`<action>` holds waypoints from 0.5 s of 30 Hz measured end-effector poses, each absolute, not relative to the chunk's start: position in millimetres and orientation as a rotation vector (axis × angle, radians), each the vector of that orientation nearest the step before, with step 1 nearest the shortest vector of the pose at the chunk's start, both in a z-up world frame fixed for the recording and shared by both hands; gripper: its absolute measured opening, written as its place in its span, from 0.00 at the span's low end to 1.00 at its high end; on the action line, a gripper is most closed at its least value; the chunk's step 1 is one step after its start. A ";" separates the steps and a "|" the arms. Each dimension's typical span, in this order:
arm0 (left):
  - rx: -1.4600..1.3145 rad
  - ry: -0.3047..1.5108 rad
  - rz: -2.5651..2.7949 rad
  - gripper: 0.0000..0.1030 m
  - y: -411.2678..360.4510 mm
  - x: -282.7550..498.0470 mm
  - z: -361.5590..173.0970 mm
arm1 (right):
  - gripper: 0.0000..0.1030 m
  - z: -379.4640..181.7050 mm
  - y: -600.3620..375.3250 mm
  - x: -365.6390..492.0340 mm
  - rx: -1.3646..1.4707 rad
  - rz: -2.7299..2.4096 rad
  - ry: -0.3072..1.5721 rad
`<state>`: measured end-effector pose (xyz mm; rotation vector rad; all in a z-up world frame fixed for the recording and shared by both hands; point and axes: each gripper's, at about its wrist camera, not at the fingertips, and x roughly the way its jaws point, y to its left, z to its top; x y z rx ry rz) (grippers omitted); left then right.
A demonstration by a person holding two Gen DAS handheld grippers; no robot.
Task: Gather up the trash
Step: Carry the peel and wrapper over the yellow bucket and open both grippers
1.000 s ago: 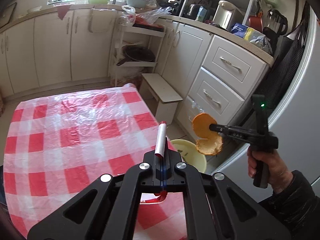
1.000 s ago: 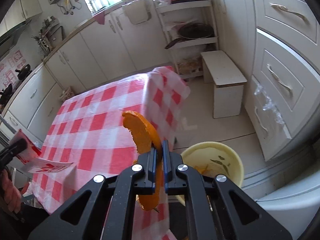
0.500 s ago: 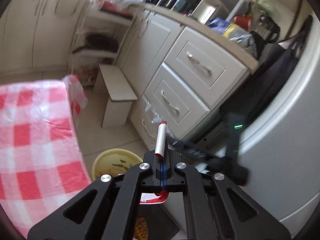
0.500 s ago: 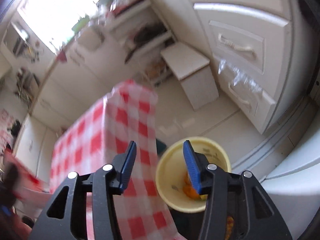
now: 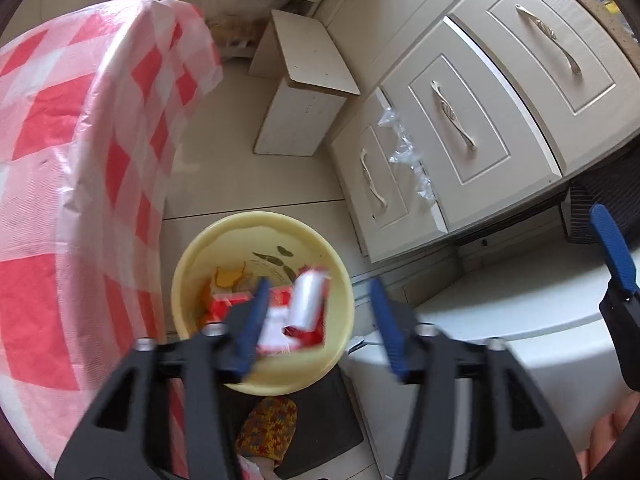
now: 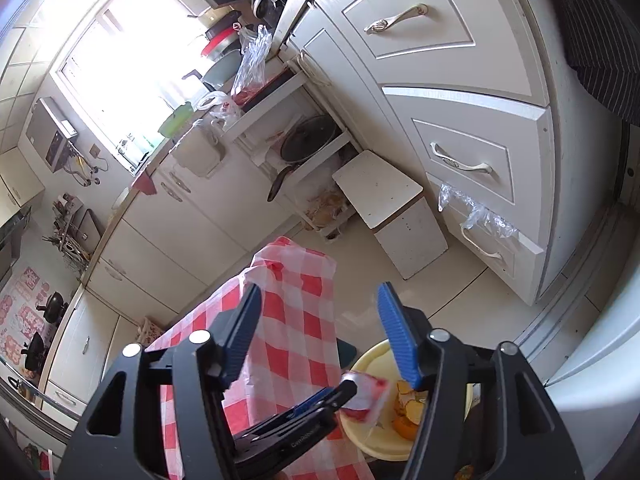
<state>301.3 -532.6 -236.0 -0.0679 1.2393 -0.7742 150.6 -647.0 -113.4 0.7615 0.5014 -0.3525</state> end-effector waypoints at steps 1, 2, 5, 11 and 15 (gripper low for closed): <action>-0.066 1.228 -0.772 0.60 -527.3 300.6 -232.0 | 0.63 -112.3 -646.4 150.4 0.751 -0.359 0.500; -0.055 1.222 -0.767 0.63 -521.5 300.5 -227.4 | 0.63 -111.2 -645.9 150.9 0.744 -0.363 0.502; 0.013 1.155 -0.751 0.70 -495.2 287.3 -201.4 | 0.66 -106.3 -639.0 153.5 0.697 -0.384 0.516; 0.209 0.901 -0.597 0.90 -396.4 244.0 -125.6 | 0.82 -82.5 -584.6 148.4 0.508 -0.407 0.520; 0.211 0.778 -0.464 0.93 -299.6 207.8 -79.3 | 0.90 -58.5 -511.8 123.2 0.354 -0.359 0.445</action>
